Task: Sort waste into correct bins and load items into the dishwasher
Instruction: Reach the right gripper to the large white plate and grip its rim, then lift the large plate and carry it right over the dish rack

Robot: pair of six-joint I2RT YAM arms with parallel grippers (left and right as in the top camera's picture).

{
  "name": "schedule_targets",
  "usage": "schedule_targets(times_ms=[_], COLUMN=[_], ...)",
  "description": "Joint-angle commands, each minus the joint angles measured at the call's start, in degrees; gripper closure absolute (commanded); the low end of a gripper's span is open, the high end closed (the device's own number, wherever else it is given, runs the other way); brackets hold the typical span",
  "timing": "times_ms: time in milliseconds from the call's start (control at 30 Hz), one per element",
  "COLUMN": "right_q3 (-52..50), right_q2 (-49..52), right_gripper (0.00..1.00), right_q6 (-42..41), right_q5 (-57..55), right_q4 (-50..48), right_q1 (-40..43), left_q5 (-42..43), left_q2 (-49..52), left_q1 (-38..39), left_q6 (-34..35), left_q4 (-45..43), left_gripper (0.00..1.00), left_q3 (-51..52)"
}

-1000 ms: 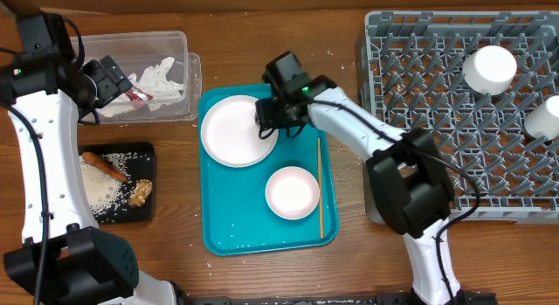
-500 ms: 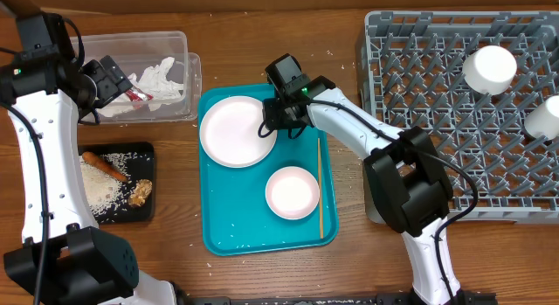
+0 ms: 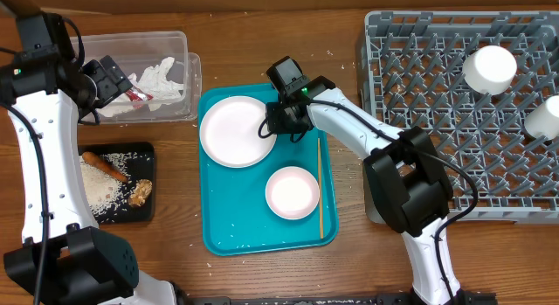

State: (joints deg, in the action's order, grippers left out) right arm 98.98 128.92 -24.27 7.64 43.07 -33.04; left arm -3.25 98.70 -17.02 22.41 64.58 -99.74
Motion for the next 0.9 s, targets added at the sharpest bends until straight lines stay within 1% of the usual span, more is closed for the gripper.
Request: schedule_targets(times_ms=[0, 167, 400, 500, 567, 667, 867], right_q3=[-0.24, 0.11, 0.02, 0.04, 0.33, 0.90, 5.09], right_q2=[0.35, 0.33, 1.03, 1.18, 1.18, 1.18, 0.85], right_gripper=[0.82, 0.80, 0.78, 0.82, 0.90, 0.96, 0.96], right_q6=[-1.33, -1.40, -4.52, -4.50, -4.55, -4.52, -4.50], right_q5=[0.11, 1.97, 2.91, 2.89, 2.91, 2.89, 2.45], right_q4=[-0.26, 0.37, 2.14, 2.27, 2.12, 2.34, 5.31], right_q1=[0.00, -0.02, -0.02, -0.02, -0.02, 0.00, 0.26], left_q5=[0.11, 0.11, 0.11, 0.11, 0.11, 0.11, 0.11], left_q2=[0.33, 0.33, 0.33, 0.33, 0.33, 0.33, 0.33], left_q1=[-0.15, -0.15, -0.15, -0.15, -0.15, -0.15, -0.15], left_q6=[0.94, 0.94, 0.94, 0.94, 0.94, 0.94, 0.94], left_q4=[-0.11, -0.11, -0.11, -0.11, -0.11, -0.11, -0.11], left_gripper=[0.00, 0.00, 0.00, 0.00, 0.00, 0.00, 0.00], left_q3=[0.17, 0.17, 0.17, 0.17, 0.17, 0.17, 0.17])
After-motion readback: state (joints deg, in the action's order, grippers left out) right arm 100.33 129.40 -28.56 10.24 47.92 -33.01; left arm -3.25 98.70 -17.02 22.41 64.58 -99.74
